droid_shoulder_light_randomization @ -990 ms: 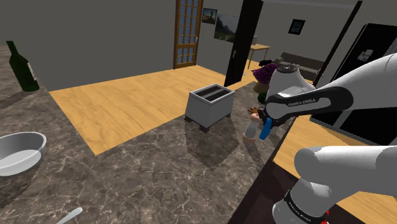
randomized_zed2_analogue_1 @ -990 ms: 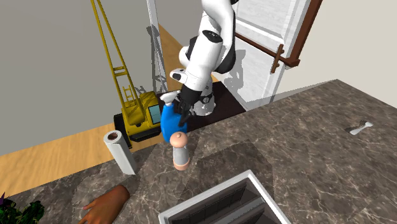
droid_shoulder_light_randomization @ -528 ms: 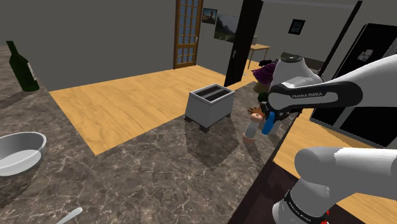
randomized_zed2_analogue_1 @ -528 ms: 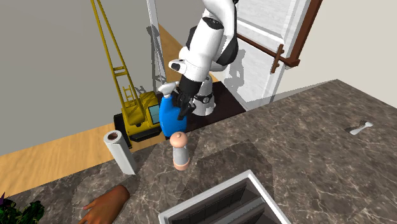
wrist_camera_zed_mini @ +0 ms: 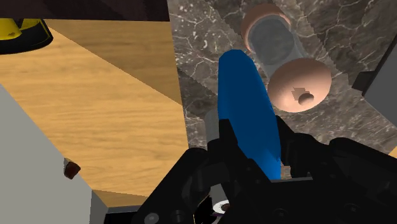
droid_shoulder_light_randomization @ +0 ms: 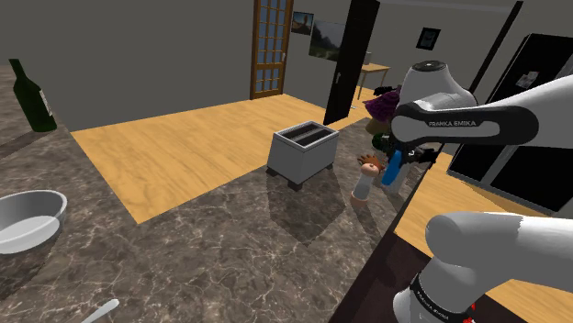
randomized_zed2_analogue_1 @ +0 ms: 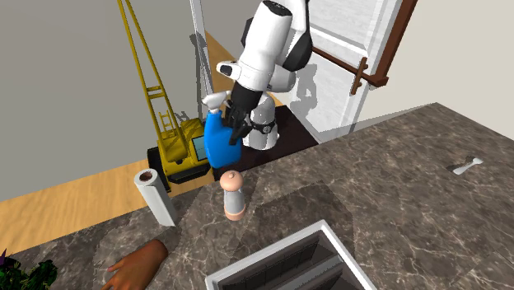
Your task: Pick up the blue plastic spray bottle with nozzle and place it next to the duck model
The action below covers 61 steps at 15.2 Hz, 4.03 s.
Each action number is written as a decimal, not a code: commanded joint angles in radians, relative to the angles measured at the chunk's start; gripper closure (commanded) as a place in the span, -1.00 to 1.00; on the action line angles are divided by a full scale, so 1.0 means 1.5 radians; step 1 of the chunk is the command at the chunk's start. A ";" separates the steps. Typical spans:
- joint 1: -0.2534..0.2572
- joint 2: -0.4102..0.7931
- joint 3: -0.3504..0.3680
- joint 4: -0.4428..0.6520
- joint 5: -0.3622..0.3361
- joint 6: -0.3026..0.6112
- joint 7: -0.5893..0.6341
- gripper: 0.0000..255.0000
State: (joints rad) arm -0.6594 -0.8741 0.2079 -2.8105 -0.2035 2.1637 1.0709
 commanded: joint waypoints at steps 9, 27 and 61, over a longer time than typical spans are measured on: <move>0.000 -0.012 -0.011 0.083 0.005 -0.093 -0.029 1.00; -0.007 0.007 -0.022 0.253 0.008 -0.237 -0.070 1.00; -0.143 0.688 -0.325 0.855 0.069 -0.074 -0.467 1.00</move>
State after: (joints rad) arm -0.8635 0.1171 -0.2726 -1.5816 -0.1201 2.0650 0.3926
